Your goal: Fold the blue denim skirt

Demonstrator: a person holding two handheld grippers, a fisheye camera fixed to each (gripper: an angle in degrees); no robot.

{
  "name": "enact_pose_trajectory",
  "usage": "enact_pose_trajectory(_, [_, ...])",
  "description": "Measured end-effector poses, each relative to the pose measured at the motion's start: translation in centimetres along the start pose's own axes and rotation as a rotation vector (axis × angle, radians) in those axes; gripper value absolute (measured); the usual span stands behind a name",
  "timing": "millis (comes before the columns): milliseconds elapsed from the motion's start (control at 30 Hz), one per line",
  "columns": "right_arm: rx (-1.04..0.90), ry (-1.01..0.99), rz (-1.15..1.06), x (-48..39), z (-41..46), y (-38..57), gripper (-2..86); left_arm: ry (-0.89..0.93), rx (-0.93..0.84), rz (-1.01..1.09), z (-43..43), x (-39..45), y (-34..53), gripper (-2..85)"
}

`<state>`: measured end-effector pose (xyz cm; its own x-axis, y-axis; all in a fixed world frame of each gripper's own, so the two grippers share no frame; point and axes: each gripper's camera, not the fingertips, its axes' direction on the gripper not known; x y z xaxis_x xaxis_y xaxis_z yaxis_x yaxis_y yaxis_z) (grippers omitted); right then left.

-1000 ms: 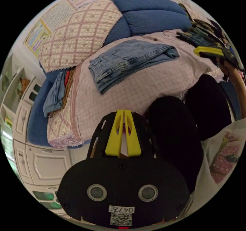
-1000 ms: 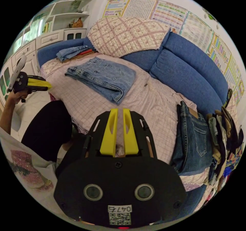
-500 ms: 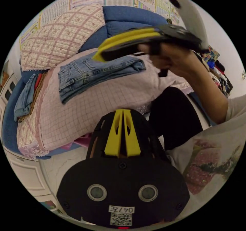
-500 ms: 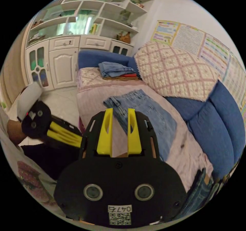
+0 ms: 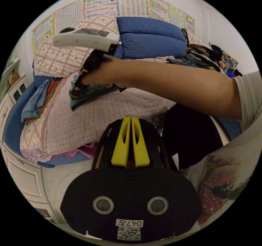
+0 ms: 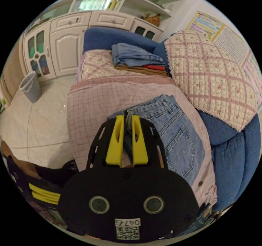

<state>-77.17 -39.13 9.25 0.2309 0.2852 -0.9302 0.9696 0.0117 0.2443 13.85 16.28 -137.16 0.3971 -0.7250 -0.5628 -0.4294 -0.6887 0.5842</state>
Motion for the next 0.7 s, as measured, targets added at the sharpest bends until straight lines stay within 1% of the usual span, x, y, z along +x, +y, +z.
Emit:
enact_pose_trajectory(33, [0.013, -0.02, 0.027, 0.4, 0.1, 0.6, 1.5, 0.004, 0.0, -0.002, -0.5, -0.3, 0.8, -1.0])
enact_pose_trajectory(100, [0.079, -0.11, 0.159, 2.5, 0.4, 3.5, 1.0, 0.018, -0.001, -0.011, -2.3, -1.8, 4.2, -1.0])
enact_pose_trajectory(167, [0.131, -0.147, 0.225, 3.6, 0.4, 6.0, 0.9, 0.022, -0.002, -0.018, -3.5, -2.9, 6.8, -1.0])
enact_pose_trajectory(333, [0.213, -0.116, 0.29, 3.7, 0.5, 13.1, 0.7, -0.012, -0.014, -0.002, -6.4, -5.5, 13.3, -1.0])
enact_pose_trajectory(433, [0.269, -0.039, 0.332, 3.9, -0.4, 18.7, 0.7, -0.041, -0.022, 0.012, -7.8, -7.4, 17.4, -1.0])
enact_pose_trajectory(533, [0.36, 0.078, 0.442, 5.7, -3.1, 26.6, 0.7, -0.052, -0.022, 0.004, -9.0, -10.3, 21.6, -1.0])
enact_pose_trajectory(600, [0.415, 0.183, 0.552, 7.2, -5.7, 34.7, 0.6, -0.05, -0.029, -0.002, -9.5, -13.0, 24.7, -1.0])
enact_pose_trajectory(633, [0.425, 0.209, 0.58, 7.4, -6.3, 36.9, 0.6, -0.047, -0.032, -0.005, -9.6, -13.8, 25.5, -1.0])
enact_pose_trajectory(700, [0.461, 0.321, 0.678, 7.7, -8.4, 46.2, 0.6, -0.031, -0.05, -0.029, -9.8, -17.1, 28.4, -1.0])
